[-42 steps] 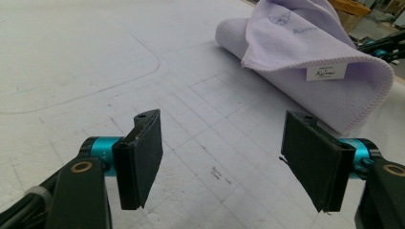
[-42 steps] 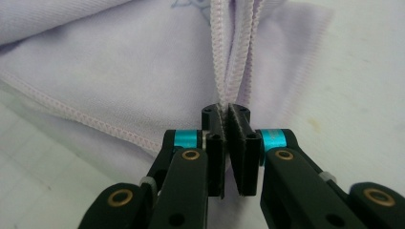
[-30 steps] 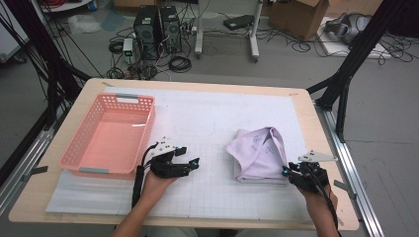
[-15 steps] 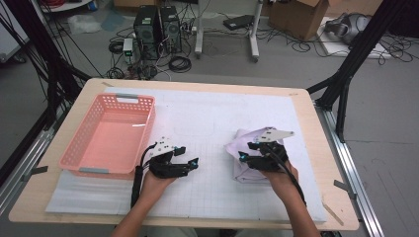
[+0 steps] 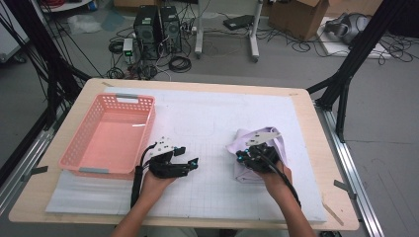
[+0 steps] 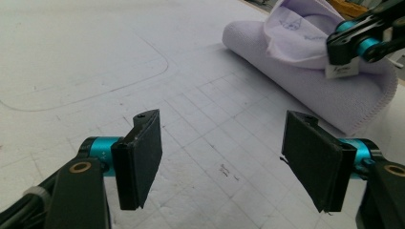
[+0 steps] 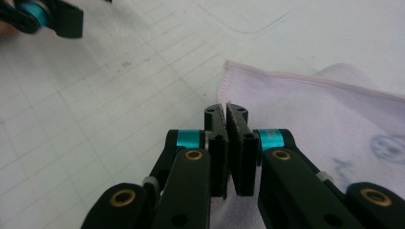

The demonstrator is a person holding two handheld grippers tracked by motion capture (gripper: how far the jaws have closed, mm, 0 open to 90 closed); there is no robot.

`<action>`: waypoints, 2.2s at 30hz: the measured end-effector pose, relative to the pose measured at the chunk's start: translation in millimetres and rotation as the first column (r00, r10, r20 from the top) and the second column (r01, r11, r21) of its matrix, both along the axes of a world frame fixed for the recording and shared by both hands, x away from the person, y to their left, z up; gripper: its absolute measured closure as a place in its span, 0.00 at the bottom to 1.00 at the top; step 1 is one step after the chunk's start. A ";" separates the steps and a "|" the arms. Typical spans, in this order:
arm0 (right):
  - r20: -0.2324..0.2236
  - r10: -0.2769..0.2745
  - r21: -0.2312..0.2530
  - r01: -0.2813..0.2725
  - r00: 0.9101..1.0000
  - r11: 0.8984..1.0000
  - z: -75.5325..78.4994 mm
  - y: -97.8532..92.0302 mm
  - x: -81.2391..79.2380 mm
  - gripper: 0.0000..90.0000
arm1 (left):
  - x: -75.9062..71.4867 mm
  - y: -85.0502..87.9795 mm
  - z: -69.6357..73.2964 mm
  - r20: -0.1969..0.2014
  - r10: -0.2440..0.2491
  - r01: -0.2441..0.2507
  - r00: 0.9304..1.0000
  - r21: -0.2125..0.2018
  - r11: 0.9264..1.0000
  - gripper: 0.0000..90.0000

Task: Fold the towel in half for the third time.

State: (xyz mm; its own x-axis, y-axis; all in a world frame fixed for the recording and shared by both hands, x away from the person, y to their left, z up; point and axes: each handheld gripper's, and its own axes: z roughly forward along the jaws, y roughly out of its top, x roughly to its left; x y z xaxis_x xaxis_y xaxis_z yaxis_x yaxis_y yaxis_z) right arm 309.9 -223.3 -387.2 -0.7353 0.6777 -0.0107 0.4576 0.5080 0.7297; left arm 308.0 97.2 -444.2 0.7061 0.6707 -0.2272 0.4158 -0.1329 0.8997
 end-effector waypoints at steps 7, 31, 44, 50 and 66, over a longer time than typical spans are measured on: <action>0.043 -0.129 0.131 0.122 0.991 0.984 3.8 -56.3 -31.8 0.96 | 0.2 0.5 -0.2 0.000 0.005 -0.005 1.000 0.004 1.000 0.34; 0.052 -0.363 0.217 0.345 0.930 0.913 27.3 -84.3 -7.6 0.53 | 0.8 0.2 -1.0 -0.004 0.002 -0.002 1.000 0.003 1.000 0.34; 0.009 -0.404 -0.076 0.403 0.915 0.912 0.5 -71.0 20.0 0.93 | 0.4 0.4 -1.3 -0.008 0.005 -0.005 1.000 -0.002 1.000 0.34; -0.076 -0.512 -0.085 0.506 0.856 0.858 -13.5 -112.7 6.9 0.86 | 0.4 0.3 -0.8 -0.003 0.008 -0.008 1.000 0.000 1.000 0.34; -0.188 -0.446 0.098 0.469 0.875 0.878 -32.1 -132.3 -4.4 0.86 | 0.2 0.5 -0.5 -0.003 0.010 -0.010 1.000 -0.001 1.000 0.34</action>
